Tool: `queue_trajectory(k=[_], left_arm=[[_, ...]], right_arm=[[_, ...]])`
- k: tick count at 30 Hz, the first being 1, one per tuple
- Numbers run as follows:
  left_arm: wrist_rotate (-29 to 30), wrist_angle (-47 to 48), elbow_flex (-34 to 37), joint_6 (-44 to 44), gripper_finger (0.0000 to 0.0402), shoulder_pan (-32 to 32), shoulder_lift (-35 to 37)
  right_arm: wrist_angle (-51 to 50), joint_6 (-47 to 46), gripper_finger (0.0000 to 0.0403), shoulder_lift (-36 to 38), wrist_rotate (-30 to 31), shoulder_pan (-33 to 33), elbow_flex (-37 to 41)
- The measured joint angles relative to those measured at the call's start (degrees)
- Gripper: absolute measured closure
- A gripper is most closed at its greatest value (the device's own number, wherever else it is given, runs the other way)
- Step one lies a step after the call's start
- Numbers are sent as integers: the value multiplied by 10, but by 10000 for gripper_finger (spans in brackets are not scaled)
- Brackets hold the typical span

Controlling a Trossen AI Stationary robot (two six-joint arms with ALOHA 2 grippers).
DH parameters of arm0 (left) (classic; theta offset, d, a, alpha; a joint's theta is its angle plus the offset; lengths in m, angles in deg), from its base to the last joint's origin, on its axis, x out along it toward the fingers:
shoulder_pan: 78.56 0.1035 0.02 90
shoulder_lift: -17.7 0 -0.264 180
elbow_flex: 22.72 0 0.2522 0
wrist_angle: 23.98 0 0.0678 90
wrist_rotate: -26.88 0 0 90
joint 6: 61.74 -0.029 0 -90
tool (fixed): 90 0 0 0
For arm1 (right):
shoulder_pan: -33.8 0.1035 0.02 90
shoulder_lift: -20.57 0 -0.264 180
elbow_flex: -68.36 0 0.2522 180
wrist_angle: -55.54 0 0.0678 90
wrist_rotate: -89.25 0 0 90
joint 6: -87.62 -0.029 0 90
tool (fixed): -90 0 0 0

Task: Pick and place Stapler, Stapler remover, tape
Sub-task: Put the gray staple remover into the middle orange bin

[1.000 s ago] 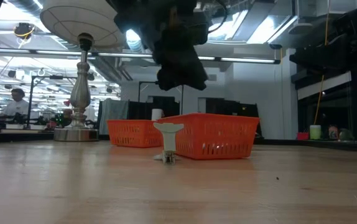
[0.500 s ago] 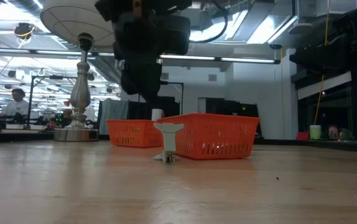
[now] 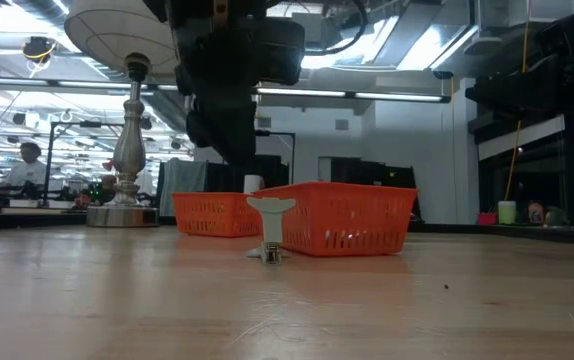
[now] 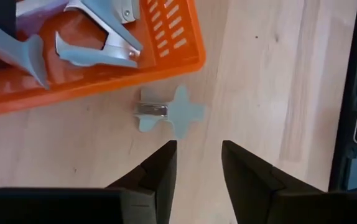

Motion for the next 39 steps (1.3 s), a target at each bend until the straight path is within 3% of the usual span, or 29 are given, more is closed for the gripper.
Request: queue_trajectory(k=[13,25,33,39], left_arm=[[-23,-40,0,56,274,-7,-35],[-9,-19,0,53,274,-7,-35],[-40,7,0,80,274,-11,-35],[-23,2,0,52,274,-10,-35]], right_arm=[[0,0,295,0,0,0,0],[0,0,295,0,0,0,0],[0,0,295,0,0,0,0],[0,0,295,0,0,0,0]])
